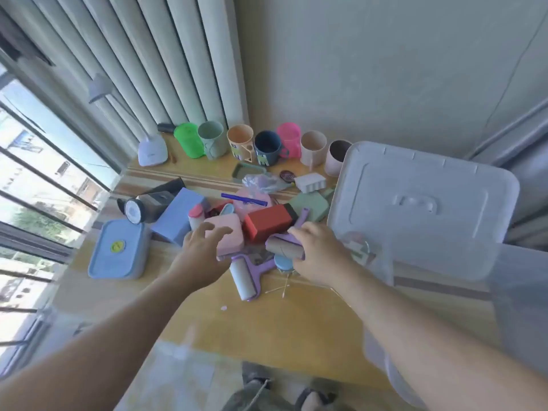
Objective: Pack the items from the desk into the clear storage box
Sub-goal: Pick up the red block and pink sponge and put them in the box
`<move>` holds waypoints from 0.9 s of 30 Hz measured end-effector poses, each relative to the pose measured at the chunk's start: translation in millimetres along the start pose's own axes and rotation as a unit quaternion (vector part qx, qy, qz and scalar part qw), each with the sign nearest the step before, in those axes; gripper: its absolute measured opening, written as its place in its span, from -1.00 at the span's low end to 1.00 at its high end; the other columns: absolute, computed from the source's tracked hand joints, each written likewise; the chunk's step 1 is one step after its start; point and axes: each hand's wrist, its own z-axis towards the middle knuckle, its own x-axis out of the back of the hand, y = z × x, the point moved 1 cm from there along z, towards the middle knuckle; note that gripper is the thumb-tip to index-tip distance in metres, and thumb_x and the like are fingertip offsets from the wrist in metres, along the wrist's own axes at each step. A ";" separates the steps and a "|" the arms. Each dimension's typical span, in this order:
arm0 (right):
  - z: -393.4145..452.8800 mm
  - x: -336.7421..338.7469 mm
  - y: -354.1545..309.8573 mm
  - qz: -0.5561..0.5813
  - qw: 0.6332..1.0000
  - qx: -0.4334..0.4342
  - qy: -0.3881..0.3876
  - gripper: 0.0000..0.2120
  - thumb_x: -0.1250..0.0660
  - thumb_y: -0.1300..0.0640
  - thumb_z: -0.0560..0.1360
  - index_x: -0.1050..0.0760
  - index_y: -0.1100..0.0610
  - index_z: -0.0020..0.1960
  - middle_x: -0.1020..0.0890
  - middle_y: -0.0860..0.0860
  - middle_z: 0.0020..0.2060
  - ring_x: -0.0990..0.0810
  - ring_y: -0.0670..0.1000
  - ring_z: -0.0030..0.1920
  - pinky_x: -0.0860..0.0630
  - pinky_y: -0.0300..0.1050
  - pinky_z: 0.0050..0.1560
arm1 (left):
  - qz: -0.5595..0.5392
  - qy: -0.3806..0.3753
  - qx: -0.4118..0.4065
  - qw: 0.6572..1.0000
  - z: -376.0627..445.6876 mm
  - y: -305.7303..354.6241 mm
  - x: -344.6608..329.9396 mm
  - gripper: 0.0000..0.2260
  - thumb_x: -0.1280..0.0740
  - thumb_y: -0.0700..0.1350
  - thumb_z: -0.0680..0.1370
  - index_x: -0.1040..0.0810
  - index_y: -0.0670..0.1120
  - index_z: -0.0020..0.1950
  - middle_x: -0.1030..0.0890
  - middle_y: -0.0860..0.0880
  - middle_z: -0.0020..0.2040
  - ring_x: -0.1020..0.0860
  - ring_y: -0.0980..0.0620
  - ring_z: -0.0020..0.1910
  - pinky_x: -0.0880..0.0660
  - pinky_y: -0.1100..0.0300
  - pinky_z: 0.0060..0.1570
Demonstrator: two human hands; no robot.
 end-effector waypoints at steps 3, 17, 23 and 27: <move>33.6 -9.5 -8.2 -0.008 1.000 -0.018 -0.014 -0.39 -0.35 0.05 0.52 -0.31 -0.05 0.54 -0.36 -0.03 0.39 -0.34 0.13 0.37 -0.49 0.12 0.26 | 0.027 0.032 0.009 0.999 19.3 -18.3 5.6 -0.39 -0.44 0.02 0.49 -0.34 0.20 0.52 -0.25 -0.06 0.52 -0.24 -0.21 0.46 -0.35 -0.15 0.38; 156.2 -59.6 -11.0 -0.135 0.987 -0.051 -0.071 -0.18 -0.55 0.04 0.41 -0.18 -0.19 0.51 -0.31 -0.02 0.44 -0.33 0.22 0.36 -0.38 0.30 0.33 | 0.208 0.025 -0.144 0.967 81.6 -65.7 -25.0 -0.02 -0.48 0.28 0.33 -0.06 0.13 0.64 -0.27 -0.12 0.52 -0.09 -0.37 0.55 0.04 -0.33 0.54; 131.6 -28.6 -16.0 -0.096 0.995 -0.012 -0.020 -0.35 -0.55 0.01 0.35 -0.36 -0.19 0.35 -0.35 -0.06 0.14 -0.33 0.14 0.29 -0.22 0.54 0.41 | 0.214 0.003 -0.156 0.964 93.8 -61.0 -24.2 -0.02 -0.43 0.32 0.25 -0.14 0.14 0.60 -0.41 -0.11 0.34 -0.20 -0.32 0.49 -0.01 -0.32 0.52; 88.2 15.7 -15.6 -0.047 0.997 -0.023 0.058 -0.34 -0.52 -0.05 0.34 -0.35 -0.23 0.37 -0.30 -0.06 0.07 -0.41 0.12 0.11 -0.57 0.21 0.05 | 0.180 0.004 -0.142 0.973 90.1 -45.8 -2.6 -0.09 -0.41 0.30 0.20 -0.26 0.11 0.51 -0.44 -0.10 0.16 -0.38 -0.25 0.28 -0.22 -0.16 0.44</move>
